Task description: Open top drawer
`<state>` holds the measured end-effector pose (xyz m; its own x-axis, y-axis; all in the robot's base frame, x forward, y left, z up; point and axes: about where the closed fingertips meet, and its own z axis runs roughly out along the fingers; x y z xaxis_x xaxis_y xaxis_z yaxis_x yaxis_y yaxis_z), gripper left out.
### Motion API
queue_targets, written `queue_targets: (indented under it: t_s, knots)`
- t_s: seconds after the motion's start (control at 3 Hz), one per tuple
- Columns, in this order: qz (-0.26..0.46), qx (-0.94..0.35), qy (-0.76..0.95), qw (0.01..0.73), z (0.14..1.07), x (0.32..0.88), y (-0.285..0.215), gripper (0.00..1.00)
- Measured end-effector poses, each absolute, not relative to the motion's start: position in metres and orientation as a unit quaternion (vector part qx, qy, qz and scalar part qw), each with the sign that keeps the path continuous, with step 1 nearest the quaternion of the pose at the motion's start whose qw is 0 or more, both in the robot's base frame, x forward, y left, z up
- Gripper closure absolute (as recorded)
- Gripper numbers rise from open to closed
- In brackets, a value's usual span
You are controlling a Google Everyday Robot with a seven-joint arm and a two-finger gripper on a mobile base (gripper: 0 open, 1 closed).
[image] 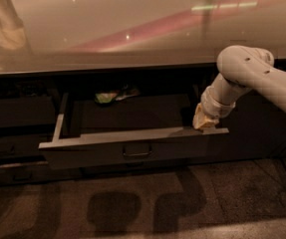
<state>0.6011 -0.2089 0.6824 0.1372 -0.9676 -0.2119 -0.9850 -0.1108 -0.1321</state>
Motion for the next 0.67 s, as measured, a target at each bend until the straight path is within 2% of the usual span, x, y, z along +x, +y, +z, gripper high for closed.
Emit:
queue_targets:
  t_s: [0.67]
  knots:
    - [0.048,-0.732,0.673,0.097,0.665,0.606,-0.215,1.0]
